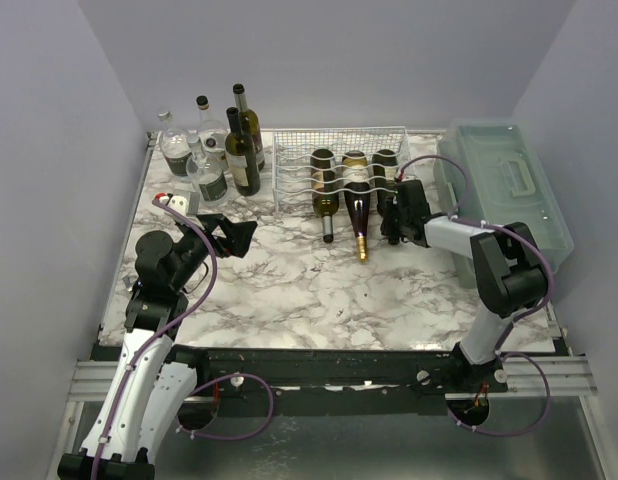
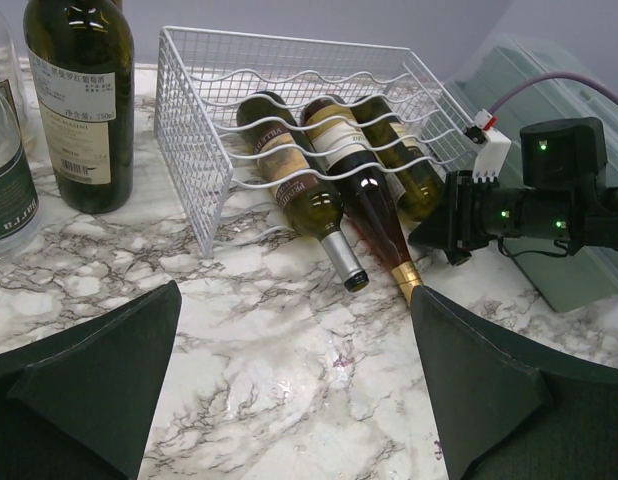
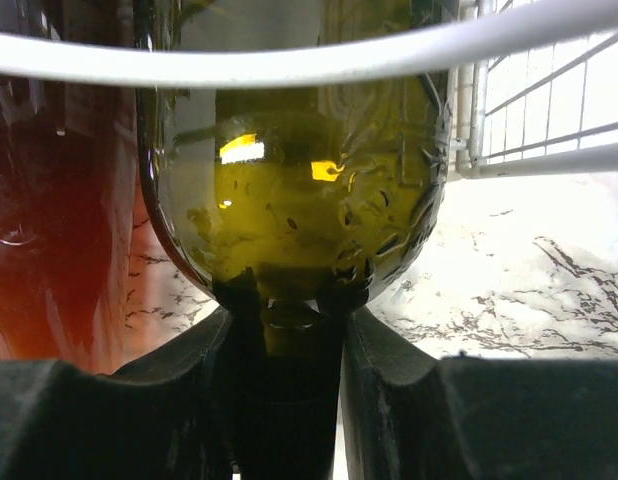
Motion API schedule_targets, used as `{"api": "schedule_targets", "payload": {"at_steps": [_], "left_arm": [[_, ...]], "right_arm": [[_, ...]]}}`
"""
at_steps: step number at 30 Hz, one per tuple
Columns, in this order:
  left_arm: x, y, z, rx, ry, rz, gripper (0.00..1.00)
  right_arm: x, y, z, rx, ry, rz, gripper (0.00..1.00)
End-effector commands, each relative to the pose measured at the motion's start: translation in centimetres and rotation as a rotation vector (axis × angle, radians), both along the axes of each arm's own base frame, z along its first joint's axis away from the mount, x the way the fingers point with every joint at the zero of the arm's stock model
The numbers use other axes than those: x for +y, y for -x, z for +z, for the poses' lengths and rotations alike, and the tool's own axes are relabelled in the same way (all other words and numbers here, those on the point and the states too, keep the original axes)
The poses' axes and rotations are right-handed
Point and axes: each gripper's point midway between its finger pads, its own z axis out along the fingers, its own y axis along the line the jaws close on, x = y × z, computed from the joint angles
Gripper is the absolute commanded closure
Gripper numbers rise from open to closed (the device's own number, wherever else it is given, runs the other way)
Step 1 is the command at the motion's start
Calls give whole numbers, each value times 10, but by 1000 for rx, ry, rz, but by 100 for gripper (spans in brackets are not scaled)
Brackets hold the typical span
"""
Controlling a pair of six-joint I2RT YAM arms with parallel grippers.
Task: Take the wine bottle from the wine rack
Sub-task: Pick up the wine bottle from the wine rack.
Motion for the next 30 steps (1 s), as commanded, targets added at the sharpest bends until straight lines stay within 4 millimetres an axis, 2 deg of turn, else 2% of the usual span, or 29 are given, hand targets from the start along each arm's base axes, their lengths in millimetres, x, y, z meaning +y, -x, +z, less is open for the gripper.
{"api": "schedule_targets", "payload": {"at_steps": [1, 3, 4, 13, 24, 30], "left_arm": [[1, -1, 1, -16, -11, 9, 1], [1, -1, 0, -15, -11, 10, 1], [1, -1, 1, -16, -10, 10, 1], [2, -2, -1, -11, -14, 14, 1], [3, -2, 0, -15, -16, 18, 1], [3, -1, 0, -19, -17, 18, 1]], "right_arm": [[-9, 11, -1, 13, -40, -39, 90], [-10, 11, 5, -15, -42, -32, 99], [-10, 12, 8, -29, -43, -26, 100], [-4, 27, 38, -137, -109, 32, 100], [-4, 50, 51, -120, -128, 73, 100], [-7, 67, 52, -99, -111, 108, 100]]}}
